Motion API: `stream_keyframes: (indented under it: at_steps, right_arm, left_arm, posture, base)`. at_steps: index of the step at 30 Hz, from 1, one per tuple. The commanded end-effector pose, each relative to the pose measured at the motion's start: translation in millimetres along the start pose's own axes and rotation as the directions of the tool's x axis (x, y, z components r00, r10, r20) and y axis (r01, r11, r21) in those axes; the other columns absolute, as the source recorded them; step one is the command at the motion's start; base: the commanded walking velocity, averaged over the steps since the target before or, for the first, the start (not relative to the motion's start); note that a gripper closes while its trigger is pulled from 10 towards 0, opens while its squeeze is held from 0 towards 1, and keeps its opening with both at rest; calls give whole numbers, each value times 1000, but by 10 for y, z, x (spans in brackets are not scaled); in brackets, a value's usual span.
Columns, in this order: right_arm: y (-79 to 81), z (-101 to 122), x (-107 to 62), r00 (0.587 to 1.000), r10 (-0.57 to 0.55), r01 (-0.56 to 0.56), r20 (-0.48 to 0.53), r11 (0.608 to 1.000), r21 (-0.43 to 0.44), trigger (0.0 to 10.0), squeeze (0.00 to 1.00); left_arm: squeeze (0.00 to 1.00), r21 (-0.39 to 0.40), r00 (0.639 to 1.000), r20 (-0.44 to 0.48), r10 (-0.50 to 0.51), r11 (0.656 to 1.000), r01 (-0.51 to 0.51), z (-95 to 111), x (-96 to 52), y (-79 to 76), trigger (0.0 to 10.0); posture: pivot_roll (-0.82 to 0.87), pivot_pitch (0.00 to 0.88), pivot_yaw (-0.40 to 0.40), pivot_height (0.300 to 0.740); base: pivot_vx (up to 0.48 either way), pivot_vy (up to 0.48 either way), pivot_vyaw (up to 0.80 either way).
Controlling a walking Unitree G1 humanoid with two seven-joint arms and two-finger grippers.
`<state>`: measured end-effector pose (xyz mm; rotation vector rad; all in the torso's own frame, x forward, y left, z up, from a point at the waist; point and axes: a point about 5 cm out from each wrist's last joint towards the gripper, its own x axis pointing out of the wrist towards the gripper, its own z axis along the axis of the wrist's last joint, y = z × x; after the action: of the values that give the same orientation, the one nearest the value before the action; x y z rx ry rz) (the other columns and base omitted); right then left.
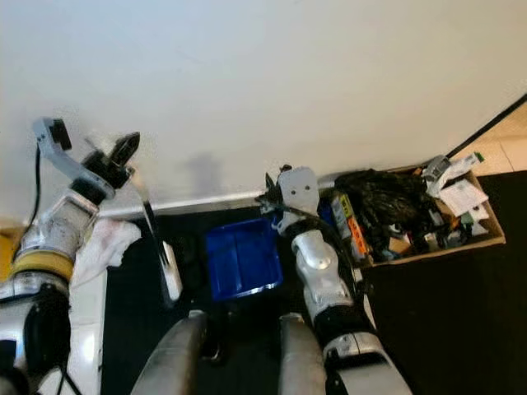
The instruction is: Sweep floor
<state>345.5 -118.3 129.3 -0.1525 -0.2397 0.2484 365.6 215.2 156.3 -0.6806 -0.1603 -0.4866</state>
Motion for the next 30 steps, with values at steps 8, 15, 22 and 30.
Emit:
stream_keyframes:
  at_steps: [8, 15, 22, 30]
  right_arm:
    - [18, -269, -168, 991, -8, 12, -135, 999, 30, 10000, 0]
    - [58, -241, -122, 991, 1, 4, -131, 999, 39, 10000, 0]
    - [57, -250, -137, 991, -3, 8, -136, 999, 42, 10000, 0]
    - [44, -260, -137, 990, -14, 21, -142, 999, 47, 10000, 0]
  left_arm:
    - [0, -320, 999, 10, -41, 946, 42, -366, -177, -124, 10000]
    - [0, -448, 984, 44, -172, 877, 173, -416, -15, -487, 10000]
    - [0, -548, 957, 72, -283, 790, 275, -459, 150, -958, 10000]
    - [0, -597, 953, 111, -282, 748, 290, -425, 222, -1136, 10000]
  posture:
    - [85, 464, 34, 740]
    - [97, 457, 37, 740]
    - [99, 453, 42, 740]
    - [107, 447, 47, 740]
  base:
    - [0, 0, 0]
    - [0, 0, 0]
    - [0, 0, 0]
    - [0, 0, 0]
